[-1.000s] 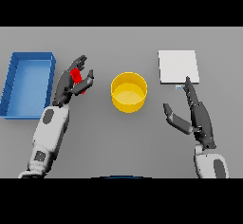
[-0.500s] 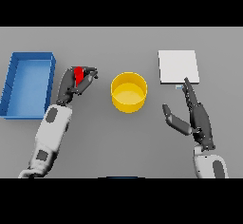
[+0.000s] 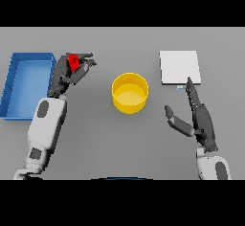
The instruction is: Pick up the red beaker and tilt it to pour out 1 green nut into yellow bowl. Pick up the yellow bowl and place it on the metallic measuring scale.
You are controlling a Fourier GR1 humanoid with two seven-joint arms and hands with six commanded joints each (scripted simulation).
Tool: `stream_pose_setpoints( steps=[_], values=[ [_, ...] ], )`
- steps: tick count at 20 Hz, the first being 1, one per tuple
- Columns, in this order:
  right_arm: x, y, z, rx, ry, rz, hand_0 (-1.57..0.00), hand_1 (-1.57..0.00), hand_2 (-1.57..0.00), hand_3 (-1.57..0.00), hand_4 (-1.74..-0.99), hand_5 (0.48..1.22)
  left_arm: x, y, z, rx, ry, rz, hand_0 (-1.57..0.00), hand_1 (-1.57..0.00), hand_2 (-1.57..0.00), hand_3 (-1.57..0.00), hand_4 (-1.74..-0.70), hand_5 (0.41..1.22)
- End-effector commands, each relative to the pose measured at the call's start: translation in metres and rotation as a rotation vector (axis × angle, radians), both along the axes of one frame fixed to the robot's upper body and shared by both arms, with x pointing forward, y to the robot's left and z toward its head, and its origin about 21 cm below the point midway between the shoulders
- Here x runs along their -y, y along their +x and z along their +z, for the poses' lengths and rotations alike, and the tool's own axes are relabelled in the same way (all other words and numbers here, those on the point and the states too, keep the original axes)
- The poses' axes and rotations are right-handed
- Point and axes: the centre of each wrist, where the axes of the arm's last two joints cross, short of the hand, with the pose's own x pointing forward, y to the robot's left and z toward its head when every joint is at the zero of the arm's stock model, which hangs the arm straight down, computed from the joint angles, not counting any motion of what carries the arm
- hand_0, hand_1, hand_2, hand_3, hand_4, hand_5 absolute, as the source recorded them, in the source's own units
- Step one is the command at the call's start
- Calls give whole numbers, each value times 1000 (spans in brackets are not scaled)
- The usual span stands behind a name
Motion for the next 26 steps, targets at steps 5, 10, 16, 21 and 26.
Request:
stream_pose_setpoints(
  steps=[5,10,16,21,26],
  values=[
    [0,6,-5,-2,-28,-15,1,1,1,1,-1219,661,2,5,12,6,102,-34,-1556,-1557,-1558,-1553,-1724,1138],
    [-1,2,-5,-18,-48,-22,1,1,1,1,-1199,658,6,12,38,42,351,-100,-1565,-1565,-1566,-1563,-1734,1124],
    [-2,1,-2,-18,-42,-4,1,1,1,1,-1178,667,28,18,65,87,749,-203,-1569,-1569,-1570,-1569,-1739,1134],
    [-3,2,-2,-35,-27,-10,1,1,1,1,-1183,673,61,21,80,160,1120,-295,-1570,-1571,-1571,-1570,-1740,1183],
    [-3,-1,1,-29,-7,-10,1,1,1,1,-1191,675,82,25,87,197,1450,-400,-1571,-1571,-1571,-1436,-1705,1209]
  ],
)
